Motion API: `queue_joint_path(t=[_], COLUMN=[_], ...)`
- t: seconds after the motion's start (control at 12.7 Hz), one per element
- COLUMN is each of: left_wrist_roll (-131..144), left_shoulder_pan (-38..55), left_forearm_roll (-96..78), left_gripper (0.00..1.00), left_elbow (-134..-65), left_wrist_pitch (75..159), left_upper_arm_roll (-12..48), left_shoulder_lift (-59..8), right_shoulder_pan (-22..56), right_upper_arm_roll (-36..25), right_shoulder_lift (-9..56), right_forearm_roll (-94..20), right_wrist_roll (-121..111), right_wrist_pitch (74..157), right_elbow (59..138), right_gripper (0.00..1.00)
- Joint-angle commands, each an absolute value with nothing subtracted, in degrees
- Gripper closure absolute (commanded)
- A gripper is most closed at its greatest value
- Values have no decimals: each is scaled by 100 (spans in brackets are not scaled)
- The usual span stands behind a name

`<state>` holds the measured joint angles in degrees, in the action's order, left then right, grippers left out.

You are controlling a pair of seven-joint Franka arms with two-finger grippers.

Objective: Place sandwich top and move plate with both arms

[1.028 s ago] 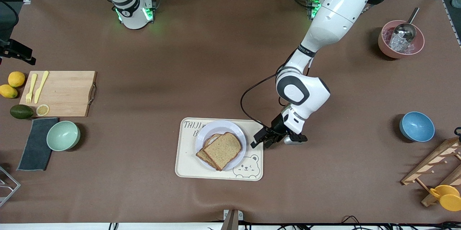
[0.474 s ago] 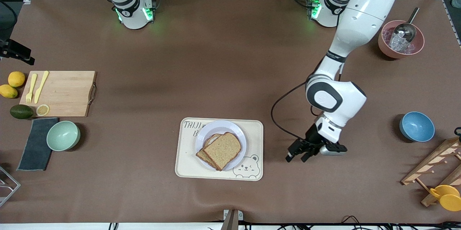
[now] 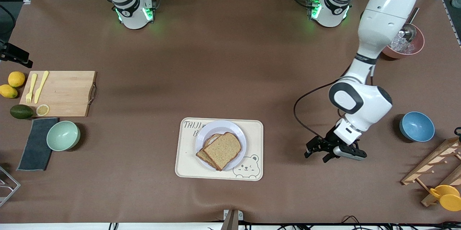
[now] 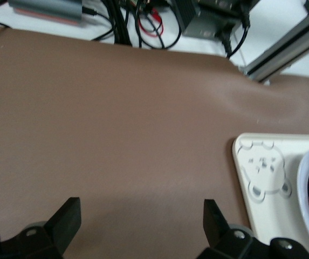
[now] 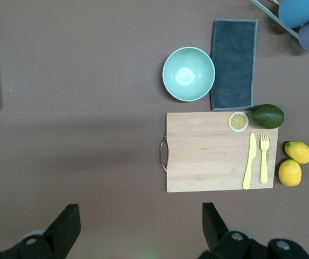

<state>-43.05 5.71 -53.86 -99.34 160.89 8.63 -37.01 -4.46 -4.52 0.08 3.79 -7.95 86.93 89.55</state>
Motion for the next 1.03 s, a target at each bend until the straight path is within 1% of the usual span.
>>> queue_joint_path(t=[0.0,0.16,0.32,0.47,0.63,0.71,0.95], left_wrist_roll=[-3606,-2782,-1728,-725,-466,-388,375], left_shoulder_pan=[641,764,765,730,659,642,598], left_forearm_roll=[-4198,-3021,-1659,-533,-290,-273,-167], left_gripper=[0,0,0,0,0,0,0], left_elbow=[-10713,-10793,-10680,-10259,-9810,-9783,-9791], left_wrist_pitch=[15086,14242,13320,12118,11070,10865,10793], left_upper_arm_roll=[354,-33,-123,-114,-105,-123,-106], left_shoulder_lift=[-2788,-2358,-1979,-1610,-1337,-1145,-608], right_shoulder_pan=[-607,-615,-607,-580,-589,-606,-615], right_upper_arm_roll=[-387,-387,-387,-387,-387,-387,-387], right_shoulder_lift=[62,70,79,88,97,105,123], right_forearm_roll=[431,431,413,413,430,448,431], right_wrist_roll=[-773,-773,-773,-765,-773,-782,-765], right_wrist_pitch=[8657,8657,8657,8727,8789,8763,8780], right_elbow=[8789,8789,8789,8789,8789,8798,8789], right_gripper=[0,0,0,0,0,0,0])
